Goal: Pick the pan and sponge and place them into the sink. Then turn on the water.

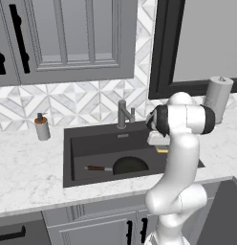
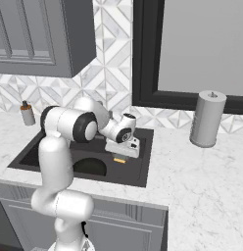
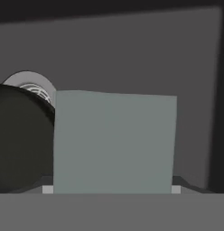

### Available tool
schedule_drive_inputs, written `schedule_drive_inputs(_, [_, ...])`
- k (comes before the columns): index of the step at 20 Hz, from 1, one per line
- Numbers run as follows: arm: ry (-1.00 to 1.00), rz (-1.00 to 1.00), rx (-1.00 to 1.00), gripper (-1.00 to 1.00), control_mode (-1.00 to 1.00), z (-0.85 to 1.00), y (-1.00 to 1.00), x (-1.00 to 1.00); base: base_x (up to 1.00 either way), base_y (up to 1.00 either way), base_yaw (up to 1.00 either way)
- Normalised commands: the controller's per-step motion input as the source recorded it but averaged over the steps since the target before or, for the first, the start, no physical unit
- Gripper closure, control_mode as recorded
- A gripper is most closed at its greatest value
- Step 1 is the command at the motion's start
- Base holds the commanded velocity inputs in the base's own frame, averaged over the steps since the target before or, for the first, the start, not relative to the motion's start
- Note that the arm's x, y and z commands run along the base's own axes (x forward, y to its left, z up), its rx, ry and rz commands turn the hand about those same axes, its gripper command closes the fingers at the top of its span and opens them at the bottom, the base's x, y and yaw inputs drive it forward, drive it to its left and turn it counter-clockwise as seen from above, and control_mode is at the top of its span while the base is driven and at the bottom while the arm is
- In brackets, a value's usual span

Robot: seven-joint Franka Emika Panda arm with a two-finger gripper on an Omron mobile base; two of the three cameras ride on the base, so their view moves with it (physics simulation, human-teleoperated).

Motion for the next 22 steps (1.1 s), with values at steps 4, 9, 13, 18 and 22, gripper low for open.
schedule_drive_inputs(4, [0.02, 0.0, -0.01, 1.0, -1.0, -0.52, 0.0, 0.21, 0.0, 0.0, 0.0])
schedule_drive_inputs(9, [0.01, 0.0, 0.0, 1.0, -1.0, -0.58, 0.0, 0.24, 0.0, 0.0, 0.0])
schedule_drive_inputs(13, [0.01, 0.0, 0.0, 1.0, -1.0, -0.51, 0.0, 0.24, 0.0, 0.0, 0.0])
schedule_drive_inputs(18, [0.01, 0.0, 0.0, 1.0, -1.0, -0.42, 0.0, 0.2, 0.0, 0.0, 0.0])
schedule_drive_inputs(22, [0.0, 0.0, 0.0, 1.0, -1.0, -0.39, 0.0, 0.16, 0.0, 0.0, 0.0])
